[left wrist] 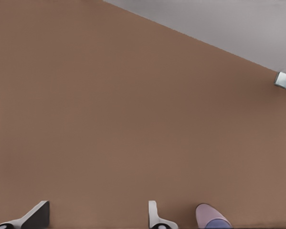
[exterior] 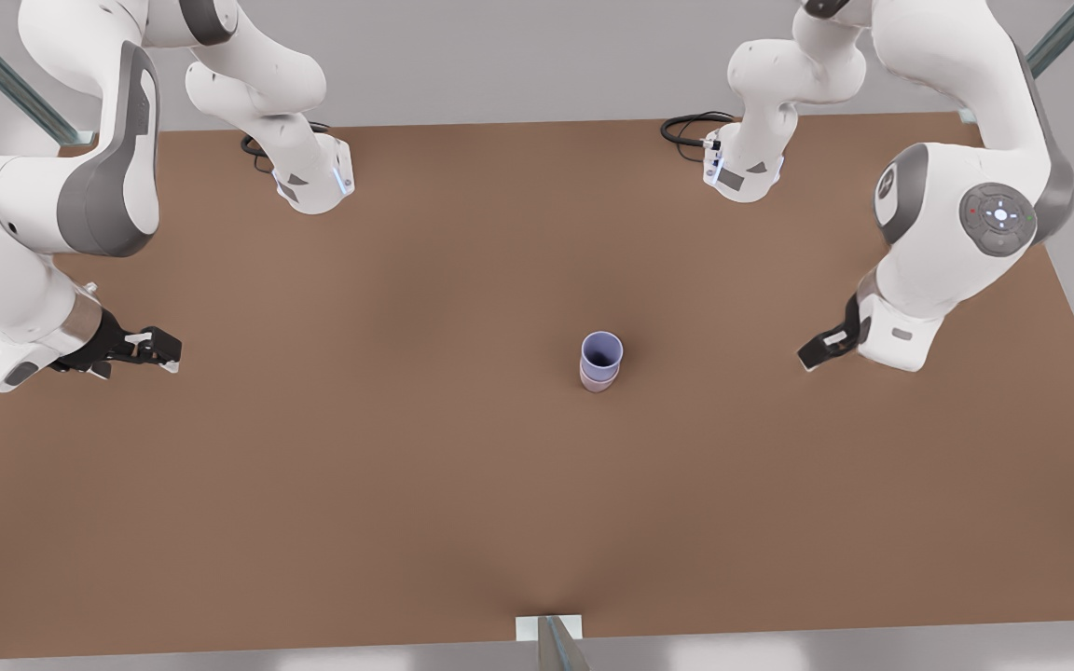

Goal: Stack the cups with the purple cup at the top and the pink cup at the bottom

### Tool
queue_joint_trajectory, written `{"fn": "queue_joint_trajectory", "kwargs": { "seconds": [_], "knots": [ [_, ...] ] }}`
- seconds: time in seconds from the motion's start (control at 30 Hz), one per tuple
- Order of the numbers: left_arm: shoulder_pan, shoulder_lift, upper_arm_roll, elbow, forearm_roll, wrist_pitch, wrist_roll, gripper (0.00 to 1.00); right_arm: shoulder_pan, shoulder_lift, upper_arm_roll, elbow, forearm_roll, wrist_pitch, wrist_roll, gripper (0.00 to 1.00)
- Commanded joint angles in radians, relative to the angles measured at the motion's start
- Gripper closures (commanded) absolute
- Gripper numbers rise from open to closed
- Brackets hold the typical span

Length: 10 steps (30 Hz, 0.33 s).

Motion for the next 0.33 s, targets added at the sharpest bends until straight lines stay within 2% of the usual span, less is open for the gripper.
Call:
{"fn": "queue_joint_trajectory", "kwargs": {
  "seconds": [0.0, 0.1, 0.3],
  "knots": [
    [0.006, -0.008, -0.012, 0.029, 0.013, -0.061, 0.617, 0.0, -0.001, -0.001, -0.001, 0.0, 0.001, 0.0, -0.001, 0.0],
    [0.023, 0.006, -0.014, 0.097, 0.01, -0.112, 0.762, 0.0, -0.001, 0.002, -0.001, 0.0, 0.001, 0.005, -0.001, 0.0],
    [0.026, 0.023, -0.016, 0.094, 0.01, -0.11, 0.821, 0.0, -0.003, 0.005, -0.001, 0.004, 0.001, 0.008, -0.001, 0.0]
  ]
}}
